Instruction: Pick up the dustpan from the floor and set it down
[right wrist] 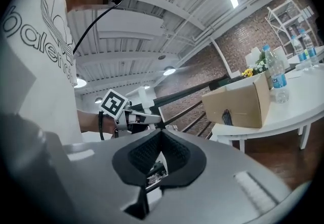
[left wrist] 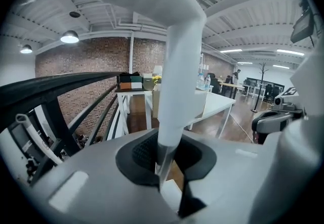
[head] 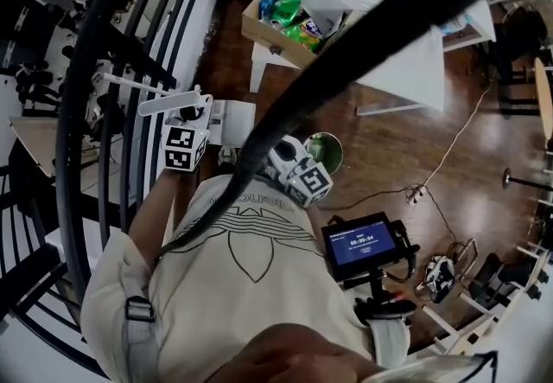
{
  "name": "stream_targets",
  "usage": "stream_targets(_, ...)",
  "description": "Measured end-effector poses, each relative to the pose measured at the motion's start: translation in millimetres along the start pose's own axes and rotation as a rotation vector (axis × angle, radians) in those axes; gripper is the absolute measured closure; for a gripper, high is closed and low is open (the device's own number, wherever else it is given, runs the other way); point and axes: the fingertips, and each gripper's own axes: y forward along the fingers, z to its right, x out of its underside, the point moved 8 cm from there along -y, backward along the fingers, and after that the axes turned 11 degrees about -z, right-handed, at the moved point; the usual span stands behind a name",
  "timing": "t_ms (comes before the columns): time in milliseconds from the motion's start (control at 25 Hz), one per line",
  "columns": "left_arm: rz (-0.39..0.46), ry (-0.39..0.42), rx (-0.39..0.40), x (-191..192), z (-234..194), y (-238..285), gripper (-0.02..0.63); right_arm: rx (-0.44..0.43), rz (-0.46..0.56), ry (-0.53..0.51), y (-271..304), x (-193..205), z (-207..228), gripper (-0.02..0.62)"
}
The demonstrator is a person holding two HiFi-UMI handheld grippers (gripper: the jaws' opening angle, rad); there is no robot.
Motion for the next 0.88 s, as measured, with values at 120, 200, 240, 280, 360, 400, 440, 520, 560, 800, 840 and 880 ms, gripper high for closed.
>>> stream_targets(120,-0.010,-0.001,-0.002,0.4,0.4,1.2,0.529,0.008,-0.004,0.036,-1.1,-2.9,5.0,0.594)
stream_targets(200,-0.021,-0.007,-0.005,3.2,-0.6,5.3,0.529,0.014,-0.007,0.049,-2.0,-3.5,7.3,0.593)
stream_targets(240,-0.027,-0.011,-0.006,5.4,-1.5,8.2,0.529,0.014,-0.009,0.049,-2.4,-3.0,7.3,0.594)
stream_targets(280,-0.033,-0.014,-0.005,8.6,-2.2,11.8,0.529,0.011,-0.014,0.050,-3.2,-1.8,6.3,0.592)
stream_targets(360,-0.047,-0.019,0.003,17.9,-3.8,23.0,0.529,0.007,-0.034,0.067,-5.1,1.3,3.4,0.593)
stream_targets(400,-0.056,-0.019,0.011,23.0,-5.4,30.7,0.529,0.005,-0.046,0.077,-5.5,2.9,2.4,0.592)
stream_targets(440,-0.065,-0.016,0.019,28.3,-7.6,39.1,0.529,0.002,-0.058,0.086,-5.4,4.8,1.2,0.594)
stream_targets(520,-0.080,-0.006,0.033,39.3,-12.6,55.6,0.529,-0.005,-0.086,0.104,-5.6,11.9,-3.4,0.593)
stream_targets(560,-0.085,-0.003,0.037,44.9,-15.2,63.7,0.529,-0.009,-0.101,0.111,-6.1,17.8,-5.9,0.593)
stream_targets(800,-0.093,-0.007,0.033,73.3,-29.2,111.6,0.528,-0.002,-0.171,0.168,-9.0,45.2,-15.2,0.592)
stream_targets(840,-0.099,-0.005,0.034,78.3,-29.7,118.1,0.528,0.000,-0.180,0.176,-9.7,49.7,-17.1,0.593)
stream_targets(880,-0.106,0.000,0.037,82.9,-30.0,125.0,0.528,0.003,-0.187,0.181,-10.4,53.9,-18.3,0.594)
